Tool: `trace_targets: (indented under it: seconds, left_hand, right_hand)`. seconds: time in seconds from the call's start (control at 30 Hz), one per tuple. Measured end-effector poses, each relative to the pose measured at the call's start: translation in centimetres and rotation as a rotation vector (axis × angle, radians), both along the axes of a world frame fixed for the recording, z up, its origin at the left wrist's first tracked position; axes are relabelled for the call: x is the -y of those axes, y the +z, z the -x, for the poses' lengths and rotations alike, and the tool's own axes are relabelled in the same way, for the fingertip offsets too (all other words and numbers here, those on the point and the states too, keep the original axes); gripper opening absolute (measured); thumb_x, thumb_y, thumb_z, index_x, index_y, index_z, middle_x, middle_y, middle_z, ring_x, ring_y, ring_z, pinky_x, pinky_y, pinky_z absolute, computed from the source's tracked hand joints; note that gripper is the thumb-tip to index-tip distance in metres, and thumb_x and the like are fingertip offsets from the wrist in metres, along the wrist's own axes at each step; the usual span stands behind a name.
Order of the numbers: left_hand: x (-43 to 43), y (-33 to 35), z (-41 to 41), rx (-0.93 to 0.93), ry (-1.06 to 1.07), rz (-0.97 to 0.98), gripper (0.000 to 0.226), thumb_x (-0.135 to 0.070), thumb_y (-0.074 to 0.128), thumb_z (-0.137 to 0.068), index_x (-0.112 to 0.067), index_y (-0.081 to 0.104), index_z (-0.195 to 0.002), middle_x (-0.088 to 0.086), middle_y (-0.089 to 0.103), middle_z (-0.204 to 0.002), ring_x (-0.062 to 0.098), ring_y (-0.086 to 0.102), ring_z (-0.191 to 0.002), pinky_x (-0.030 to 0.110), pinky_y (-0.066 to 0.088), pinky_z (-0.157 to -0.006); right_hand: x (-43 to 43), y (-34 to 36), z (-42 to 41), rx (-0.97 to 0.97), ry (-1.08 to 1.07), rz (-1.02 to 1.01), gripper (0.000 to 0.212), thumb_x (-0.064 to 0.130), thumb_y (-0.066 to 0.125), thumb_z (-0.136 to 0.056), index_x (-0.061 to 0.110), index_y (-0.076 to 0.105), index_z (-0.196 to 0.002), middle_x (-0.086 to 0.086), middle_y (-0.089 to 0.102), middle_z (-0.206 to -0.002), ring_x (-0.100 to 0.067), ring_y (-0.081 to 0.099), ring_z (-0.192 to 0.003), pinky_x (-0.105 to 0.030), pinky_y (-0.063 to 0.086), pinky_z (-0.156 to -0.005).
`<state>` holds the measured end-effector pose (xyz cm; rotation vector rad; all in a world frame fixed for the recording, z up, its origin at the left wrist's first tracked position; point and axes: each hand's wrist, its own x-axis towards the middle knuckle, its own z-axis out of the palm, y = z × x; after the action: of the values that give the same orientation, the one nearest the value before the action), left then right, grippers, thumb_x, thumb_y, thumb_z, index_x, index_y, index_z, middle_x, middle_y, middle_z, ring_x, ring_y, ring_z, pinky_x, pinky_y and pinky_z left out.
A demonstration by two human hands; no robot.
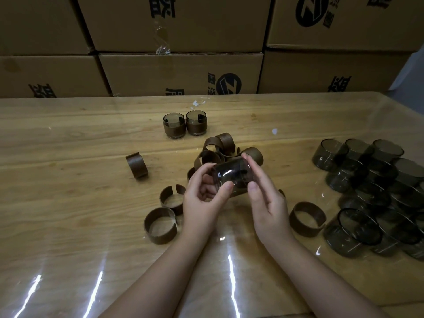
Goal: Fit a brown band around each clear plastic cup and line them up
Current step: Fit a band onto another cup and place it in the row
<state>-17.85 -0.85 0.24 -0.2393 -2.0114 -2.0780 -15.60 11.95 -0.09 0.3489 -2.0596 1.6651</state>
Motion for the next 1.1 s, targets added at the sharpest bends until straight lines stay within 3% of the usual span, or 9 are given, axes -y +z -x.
trace_targets:
  seconds: [0.13, 0.27, 0.33, 0.43, 0.6, 0.73, 0.83, 0.9, 1.1]
  left_hand:
    - [0.1, -0.3, 0.2, 0.025, -0.028, -0.060, 0.053, -0.050, 0.067, -0.064, -0.030, 0.059, -0.112, 0.013, 0.065, -0.100, 0.022, 0.062, -0.087, 0.039, 0.054, -0.077]
    - [0.3, -0.7, 0.5, -0.002, 0.024, -0.137, 0.044, -0.040, 0.070, -0.071, -0.027, 0.058, -0.111, -0.001, 0.064, -0.095, 0.000, 0.064, -0.080, 0.022, 0.055, -0.072]
    - [0.2, -0.8, 0.6, -0.015, 0.059, -0.176, 0.040, -0.030, 0.068, -0.075, -0.023, 0.055, -0.113, -0.002, 0.061, -0.094, -0.007, 0.063, -0.077, 0.015, 0.053, -0.070]
    - [0.1, -0.8, 0.6, -0.042, 0.104, -0.200, 0.046, -0.042, 0.067, -0.072, -0.026, 0.052, -0.112, -0.003, 0.059, -0.096, -0.009, 0.061, -0.077, 0.011, 0.050, -0.070]
    - [-0.1, -0.9, 0.8, -0.057, 0.174, -0.194, 0.054, -0.048, 0.070, -0.066, -0.034, 0.047, -0.113, -0.010, 0.057, -0.094, -0.004, 0.058, -0.077, 0.014, 0.047, -0.071]
    - [-0.2, -0.9, 0.6, -0.096, 0.179, -0.115, 0.059, -0.047, 0.072, -0.065, -0.036, 0.043, -0.116, 0.002, 0.057, -0.108, 0.000, 0.059, -0.084, 0.013, 0.047, -0.071]
    - [-0.4, -0.8, 0.5, -0.107, 0.167, -0.029, 0.061, -0.048, 0.072, -0.064, -0.039, 0.043, -0.116, 0.018, 0.052, -0.119, 0.014, 0.060, -0.094, 0.013, 0.046, -0.071]
    - [-0.4, -0.8, 0.4, -0.109, 0.167, 0.005, 0.059, -0.049, 0.072, -0.063, -0.040, 0.045, -0.115, 0.021, 0.051, -0.119, 0.023, 0.059, -0.097, 0.012, 0.046, -0.071]
    - [-0.3, -0.8, 0.0, -0.113, 0.090, -0.003, 0.050, -0.044, 0.067, -0.065, -0.040, 0.051, -0.112, 0.022, 0.053, -0.112, 0.025, 0.057, -0.095, 0.016, 0.048, -0.076]
  right_hand:
    - [-0.1, -0.2, 0.2, 0.048, 0.016, -0.002, 0.046, 0.038, 0.037, -0.096, 0.029, 0.040, -0.141, 0.013, 0.047, -0.144, 0.000, 0.040, -0.135, -0.015, 0.033, -0.107]
    - [0.1, -0.4, 0.3, 0.086, 0.045, 0.012, 0.041, 0.042, 0.040, -0.094, 0.039, 0.042, -0.135, 0.023, 0.048, -0.139, 0.003, 0.041, -0.133, -0.010, 0.033, -0.103]
    - [0.2, -0.6, 0.4, 0.086, 0.053, 0.009, 0.040, 0.041, 0.041, -0.094, 0.039, 0.043, -0.135, 0.023, 0.049, -0.138, 0.002, 0.042, -0.132, -0.012, 0.035, -0.104]
    - [0.4, -0.6, 0.4, 0.112, 0.073, 0.014, 0.040, 0.043, 0.041, -0.094, 0.040, 0.044, -0.134, 0.021, 0.050, -0.138, 0.000, 0.044, -0.132, -0.025, 0.038, -0.109]
    - [0.6, -0.5, 0.0, 0.140, 0.068, 0.025, 0.047, 0.044, 0.043, -0.092, 0.028, 0.047, -0.136, 0.006, 0.055, -0.139, -0.006, 0.047, -0.131, -0.042, 0.040, -0.110]
    - [0.5, -0.2, -0.3, 0.093, 0.021, 0.028, 0.042, 0.040, 0.041, -0.094, 0.031, 0.048, -0.134, 0.008, 0.055, -0.137, -0.005, 0.048, -0.130, -0.040, 0.041, -0.109]
    - [0.2, -0.1, -0.3, 0.023, -0.013, 0.049, 0.041, 0.033, 0.040, -0.097, 0.024, 0.049, -0.136, 0.007, 0.055, -0.139, -0.008, 0.047, -0.132, -0.040, 0.041, -0.109]
    - [0.2, 0.0, -0.3, -0.015, -0.014, 0.048, 0.042, 0.029, 0.039, -0.098, 0.020, 0.049, -0.138, 0.004, 0.054, -0.140, -0.011, 0.047, -0.133, -0.040, 0.040, -0.108]
    - [0.5, 0.9, 0.0, 0.030, 0.055, 0.034, 0.046, 0.028, 0.041, -0.098, 0.016, 0.043, -0.143, 0.008, 0.048, -0.145, -0.005, 0.040, -0.136, -0.025, 0.035, -0.110]
